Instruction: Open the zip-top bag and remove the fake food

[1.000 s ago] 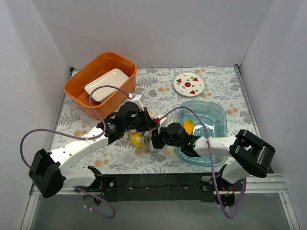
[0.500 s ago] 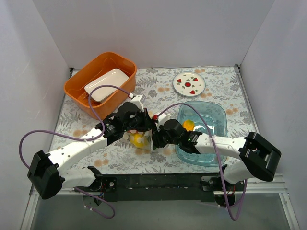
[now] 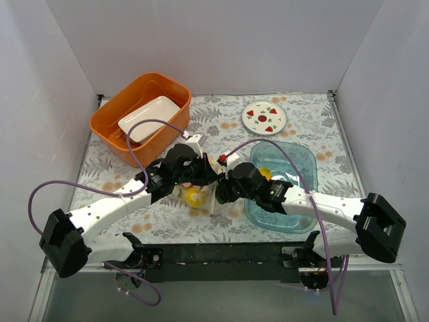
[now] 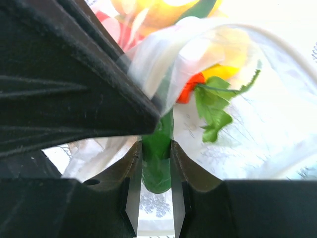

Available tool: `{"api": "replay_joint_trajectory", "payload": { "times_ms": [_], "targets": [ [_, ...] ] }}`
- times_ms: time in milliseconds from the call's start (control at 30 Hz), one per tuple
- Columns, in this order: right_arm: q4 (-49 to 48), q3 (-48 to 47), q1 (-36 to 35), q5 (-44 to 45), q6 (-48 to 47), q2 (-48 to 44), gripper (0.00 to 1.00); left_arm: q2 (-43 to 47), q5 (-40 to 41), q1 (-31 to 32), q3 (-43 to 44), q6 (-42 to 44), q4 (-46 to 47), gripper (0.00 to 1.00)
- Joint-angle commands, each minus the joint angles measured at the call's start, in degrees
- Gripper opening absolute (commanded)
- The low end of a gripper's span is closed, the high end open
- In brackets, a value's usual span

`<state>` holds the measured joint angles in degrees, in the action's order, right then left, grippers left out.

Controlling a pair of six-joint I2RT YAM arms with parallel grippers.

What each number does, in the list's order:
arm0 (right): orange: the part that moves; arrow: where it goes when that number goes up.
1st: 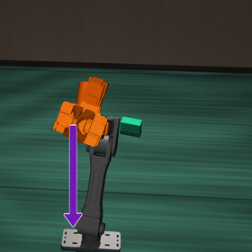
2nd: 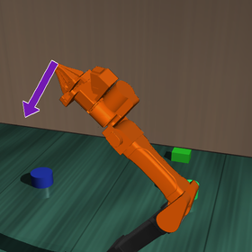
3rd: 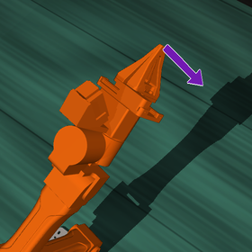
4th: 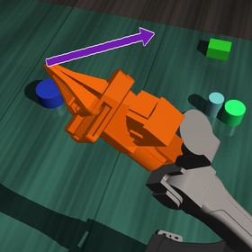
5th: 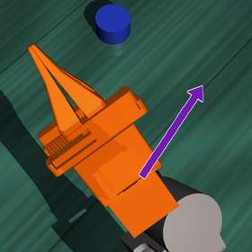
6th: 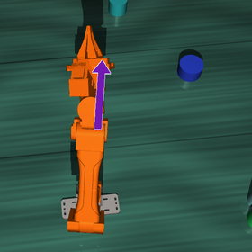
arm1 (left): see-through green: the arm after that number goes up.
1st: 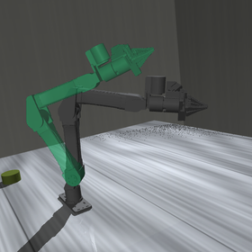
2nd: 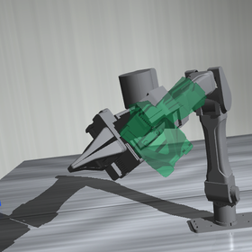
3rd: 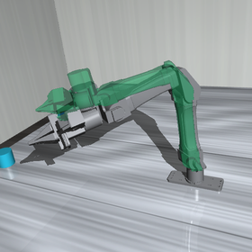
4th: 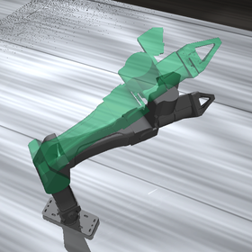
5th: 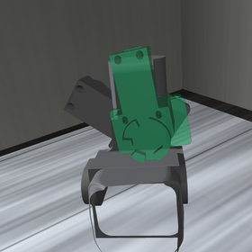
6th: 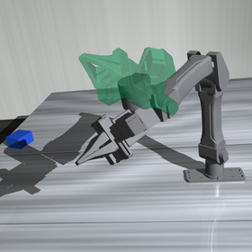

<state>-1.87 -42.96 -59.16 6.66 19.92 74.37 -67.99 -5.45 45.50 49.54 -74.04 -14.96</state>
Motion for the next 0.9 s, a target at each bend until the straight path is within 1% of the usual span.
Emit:
{"api": "replay_joint_trajectory", "payload": {
  "times_ms": [0,100,267,400,533,567,633,767,867],
  "targets": [
    [4.39,-2.39,0.01,4.06,-0.50,-3.35,0.11,-0.13,-0.35,0.12,0.56,1.53,-0.51,0.00],
    [8.18,-4.23,0.01,4.42,-1.46,-3.53,0.11,-0.04,0.27,0.12,0.82,1.53,-0.51,0.00],
    [11.80,-5.12,0.09,5.21,-2.34,-4.58,0.11,-1.27,0.00,0.12,1.35,1.01,0.54,0.00],
    [15.92,-8.45,0.09,3.46,-2.70,-3.88,0.12,-2.76,0.53,0.12,2.05,0.74,0.99,0.00],
    [22.68,-14.85,0.09,2.40,-2.61,-1.25,0.11,-4.26,1.50,0.12,3.19,0.30,2.04,0.00],
    [25.13,-15.66,0.09,2.48,-2.52,-1.07,0.11,-4.78,1.85,0.12,3.37,0.21,2.22,0.00],
    [26.91,-16.97,0.01,2.22,-2.08,-1.07,0.11,-5.31,2.37,0.12,3.63,-0.05,2.57,0.00],
    [30.95,-17.77,0.09,1.87,-1.38,-1.95,0.11,-6.19,4.74,0.12,3.55,-0.75,2.66,0.00],
    [32.45,-16.99,0.09,2.48,-0.77,-3.35,0.11,-6.37,4.75,0.12,3.90,-0.93,2.83,0.00]
  ]
}}
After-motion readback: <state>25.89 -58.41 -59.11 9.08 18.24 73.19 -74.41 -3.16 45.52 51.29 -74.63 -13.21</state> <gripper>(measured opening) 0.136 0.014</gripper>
